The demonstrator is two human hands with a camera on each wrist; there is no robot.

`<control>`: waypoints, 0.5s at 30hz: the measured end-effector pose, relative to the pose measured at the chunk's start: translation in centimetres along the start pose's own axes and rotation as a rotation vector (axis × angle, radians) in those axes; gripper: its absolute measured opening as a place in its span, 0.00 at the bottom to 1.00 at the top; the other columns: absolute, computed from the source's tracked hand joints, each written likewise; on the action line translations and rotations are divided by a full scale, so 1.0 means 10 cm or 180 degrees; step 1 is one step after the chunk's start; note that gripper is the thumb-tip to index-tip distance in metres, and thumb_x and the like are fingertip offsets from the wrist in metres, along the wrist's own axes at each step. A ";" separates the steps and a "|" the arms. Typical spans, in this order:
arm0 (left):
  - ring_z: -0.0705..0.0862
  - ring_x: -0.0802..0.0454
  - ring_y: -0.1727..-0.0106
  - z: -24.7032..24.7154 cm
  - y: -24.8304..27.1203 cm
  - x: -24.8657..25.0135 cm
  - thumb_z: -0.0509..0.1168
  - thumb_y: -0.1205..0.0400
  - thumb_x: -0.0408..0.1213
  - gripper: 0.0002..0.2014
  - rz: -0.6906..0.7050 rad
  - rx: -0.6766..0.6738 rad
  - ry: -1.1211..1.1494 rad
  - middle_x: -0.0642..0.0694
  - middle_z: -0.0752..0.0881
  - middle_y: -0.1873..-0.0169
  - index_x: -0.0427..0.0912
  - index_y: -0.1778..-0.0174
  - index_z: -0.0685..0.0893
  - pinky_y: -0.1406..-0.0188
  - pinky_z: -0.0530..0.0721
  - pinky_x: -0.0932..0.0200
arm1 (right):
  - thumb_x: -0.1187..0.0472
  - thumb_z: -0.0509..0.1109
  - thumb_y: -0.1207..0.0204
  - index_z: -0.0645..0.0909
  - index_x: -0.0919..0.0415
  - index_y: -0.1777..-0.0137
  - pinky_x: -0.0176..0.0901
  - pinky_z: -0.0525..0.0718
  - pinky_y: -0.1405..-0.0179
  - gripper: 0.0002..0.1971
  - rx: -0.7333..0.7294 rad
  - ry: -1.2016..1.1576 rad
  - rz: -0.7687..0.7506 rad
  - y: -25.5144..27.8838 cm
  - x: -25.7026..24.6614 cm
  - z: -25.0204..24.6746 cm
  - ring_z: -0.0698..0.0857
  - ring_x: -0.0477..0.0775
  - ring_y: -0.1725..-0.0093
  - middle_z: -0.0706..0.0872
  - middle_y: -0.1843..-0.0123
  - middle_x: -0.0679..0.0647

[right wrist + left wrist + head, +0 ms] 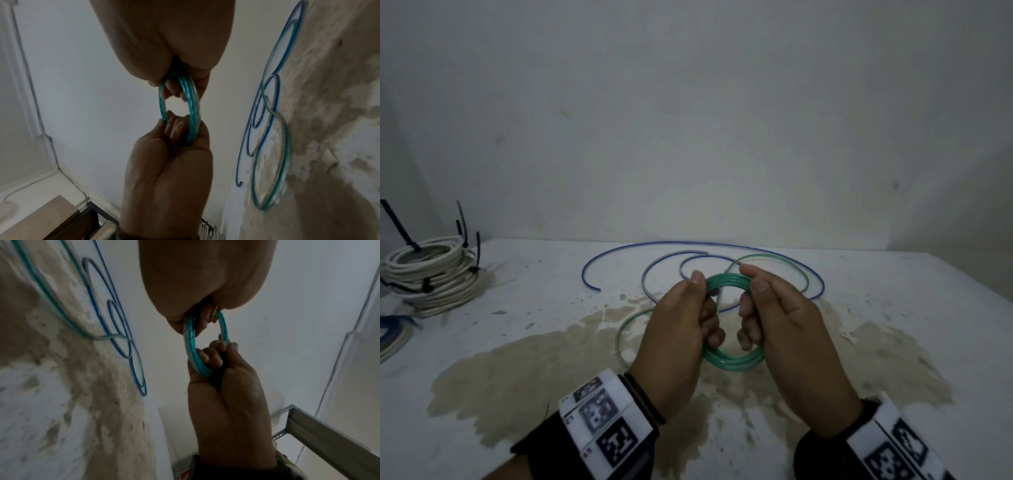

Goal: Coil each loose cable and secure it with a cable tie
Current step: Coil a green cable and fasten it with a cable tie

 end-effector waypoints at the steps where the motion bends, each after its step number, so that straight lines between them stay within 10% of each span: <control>1: 0.63 0.56 0.79 0.02 0.02 -0.09 0.51 0.11 0.42 0.16 -0.0156 -0.0056 0.0039 0.51 0.66 0.79 0.37 0.61 0.74 0.78 0.69 0.61 | 0.61 0.56 0.15 0.80 0.54 0.43 0.43 0.70 0.77 0.11 0.0006 -0.0089 0.0086 0.02 0.04 -0.04 0.69 0.46 0.77 0.77 0.71 0.49; 7: 0.87 0.48 0.60 0.28 -0.01 -0.19 0.58 0.14 0.40 0.11 -0.0030 -0.0613 -0.1407 0.38 0.87 0.58 0.42 0.52 0.85 0.54 0.86 0.48 | 0.58 0.59 0.15 0.76 0.45 0.60 0.38 0.70 0.77 0.12 -0.0377 0.0890 0.0117 0.17 0.19 -0.37 0.71 0.42 0.77 0.76 0.72 0.45; 15: 0.75 0.56 0.78 1.19 0.14 -0.66 0.59 0.15 0.43 0.08 0.0151 -0.1369 -0.1823 0.54 0.80 0.76 0.51 0.50 0.85 0.75 0.76 0.62 | 0.50 0.63 0.19 0.73 0.58 0.66 0.39 0.73 0.74 0.16 0.0690 0.2059 -0.0148 0.38 -0.08 -1.35 0.75 0.45 0.76 0.76 0.76 0.50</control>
Point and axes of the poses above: each hand's wrist, its own y-axis away from the middle knuckle, its own z-axis out of the palm, x = y × z, the point moved 10 cm from there along -y, towards the middle knuckle
